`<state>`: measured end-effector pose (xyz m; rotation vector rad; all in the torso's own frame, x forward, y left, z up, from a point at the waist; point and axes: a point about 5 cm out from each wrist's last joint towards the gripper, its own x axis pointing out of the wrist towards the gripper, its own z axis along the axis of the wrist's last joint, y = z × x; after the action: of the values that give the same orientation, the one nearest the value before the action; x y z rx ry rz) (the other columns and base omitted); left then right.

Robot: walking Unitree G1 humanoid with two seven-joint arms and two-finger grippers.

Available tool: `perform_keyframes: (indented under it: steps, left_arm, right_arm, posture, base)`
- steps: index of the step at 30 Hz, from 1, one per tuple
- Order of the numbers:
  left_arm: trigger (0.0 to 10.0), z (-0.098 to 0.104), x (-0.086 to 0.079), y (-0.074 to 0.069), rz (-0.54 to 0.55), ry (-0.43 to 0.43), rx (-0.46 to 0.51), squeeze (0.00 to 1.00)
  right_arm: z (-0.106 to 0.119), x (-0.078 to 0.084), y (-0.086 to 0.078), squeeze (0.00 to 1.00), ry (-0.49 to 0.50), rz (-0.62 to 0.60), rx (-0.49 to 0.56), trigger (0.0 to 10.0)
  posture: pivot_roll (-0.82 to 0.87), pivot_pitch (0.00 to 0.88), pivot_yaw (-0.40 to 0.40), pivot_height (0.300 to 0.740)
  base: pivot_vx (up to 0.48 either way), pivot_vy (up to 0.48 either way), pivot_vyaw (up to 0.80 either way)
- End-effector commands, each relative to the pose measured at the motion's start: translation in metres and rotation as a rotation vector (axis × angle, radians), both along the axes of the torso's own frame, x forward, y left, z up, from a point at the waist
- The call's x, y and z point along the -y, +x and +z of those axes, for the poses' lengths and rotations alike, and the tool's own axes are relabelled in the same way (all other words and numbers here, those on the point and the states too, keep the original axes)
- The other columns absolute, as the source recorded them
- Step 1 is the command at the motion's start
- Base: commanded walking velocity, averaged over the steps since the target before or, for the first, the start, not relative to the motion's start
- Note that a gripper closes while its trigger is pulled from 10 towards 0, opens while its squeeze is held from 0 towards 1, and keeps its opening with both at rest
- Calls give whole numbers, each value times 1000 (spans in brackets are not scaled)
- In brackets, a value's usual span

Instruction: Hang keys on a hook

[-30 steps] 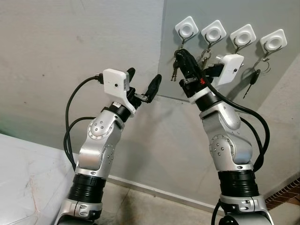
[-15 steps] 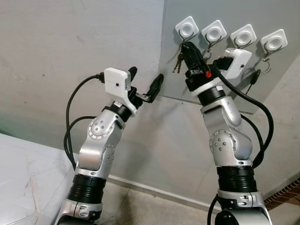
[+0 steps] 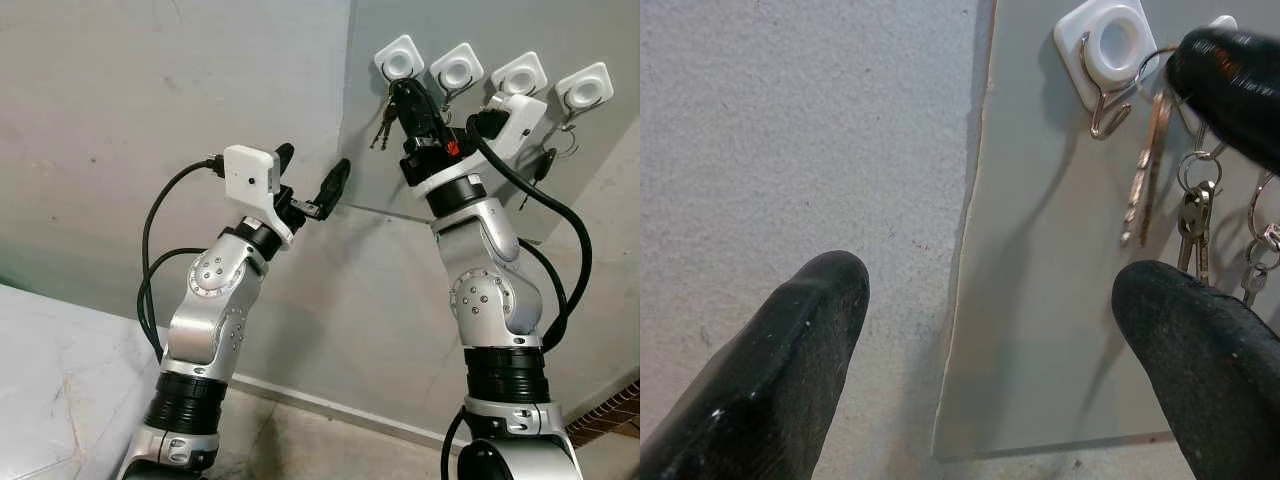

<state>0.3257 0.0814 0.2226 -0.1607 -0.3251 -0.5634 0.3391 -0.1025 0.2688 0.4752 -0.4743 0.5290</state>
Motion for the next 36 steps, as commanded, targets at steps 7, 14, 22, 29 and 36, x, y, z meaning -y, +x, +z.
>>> perform_keyframes:
  steps: [7,14,22,29,36]
  left_arm:
    - [10000,4,-2,-3,8,-7,11,0]
    - [10000,4,-2,-3,13,-10,11,0]
    - [10000,5,-4,-3,19,-12,10,0]
    - [10000,6,-4,-2,17,-13,10,0]
    - [10000,7,-3,-2,16,-17,12,0]
  right_arm:
    - [9,-1,5,0,11,9,-6,10000]
    - [10,-1,7,0,24,4,-27,10000]
    - [9,2,9,0,107,22,-73,10000]
    - [6,3,8,0,168,47,-103,10000]
    - [2,3,8,0,250,85,-144,10000]
  posture:
    - [85,18,-26,740]
    - [88,22,-29,740]
    - [90,30,-29,740]
    - [86,38,-24,740]
    - [86,41,-23,740]
  base:
    - [0,0,0]
    - [0,0,0]
    - [0,0,0]
    - [0,0,0]
    - [0,0,0]
